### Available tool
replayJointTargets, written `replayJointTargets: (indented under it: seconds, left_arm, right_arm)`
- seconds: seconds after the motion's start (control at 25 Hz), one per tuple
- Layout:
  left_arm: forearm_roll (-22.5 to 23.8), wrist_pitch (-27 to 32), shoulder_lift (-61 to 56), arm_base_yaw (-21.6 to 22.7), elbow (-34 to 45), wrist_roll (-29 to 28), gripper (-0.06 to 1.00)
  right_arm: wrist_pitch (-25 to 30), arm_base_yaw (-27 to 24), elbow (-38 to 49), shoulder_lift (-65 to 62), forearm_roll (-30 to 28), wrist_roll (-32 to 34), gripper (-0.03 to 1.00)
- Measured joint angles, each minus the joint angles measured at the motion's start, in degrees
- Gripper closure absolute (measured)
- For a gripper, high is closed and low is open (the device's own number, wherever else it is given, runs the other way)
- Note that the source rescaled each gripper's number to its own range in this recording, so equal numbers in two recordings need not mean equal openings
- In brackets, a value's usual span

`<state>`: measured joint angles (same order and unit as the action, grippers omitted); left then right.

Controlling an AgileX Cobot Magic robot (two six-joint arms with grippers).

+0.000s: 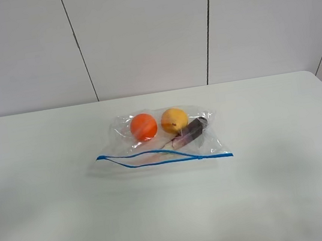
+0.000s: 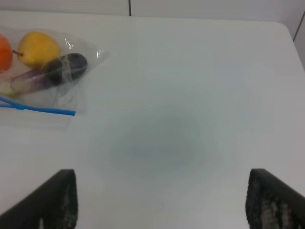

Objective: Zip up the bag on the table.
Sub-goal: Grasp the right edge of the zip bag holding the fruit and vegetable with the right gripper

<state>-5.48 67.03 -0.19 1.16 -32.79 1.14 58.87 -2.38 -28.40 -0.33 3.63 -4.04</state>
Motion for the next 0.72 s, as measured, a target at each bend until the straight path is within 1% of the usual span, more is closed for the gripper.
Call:
replayJointTargets:
  seconds: [0.4, 0.48, 0.6, 0.72]
  left_arm:
    - [0.0, 0.0, 0.0, 0.0, 0.0, 0.0, -0.06]
    - [0.0, 0.0, 0.0, 0.0, 0.0, 0.0, -0.06]
    - [0.0, 0.0, 0.0, 0.0, 0.0, 0.0, -0.06]
    - [0.0, 0.0, 0.0, 0.0, 0.0, 0.0, -0.06]
  right_arm:
    - [0.0, 0.0, -0.05, 0.0, 0.0, 0.0, 0.09]
    - [0.0, 0.0, -1.17, 1.19, 0.22, 0.0, 0.08]
    - [-0.62, 0.0, -5.23, 7.56, 0.87, 0.0, 0.01]
    - [-2.3, 0.0, -10.53, 17.12, 1.33, 0.0, -0.02]
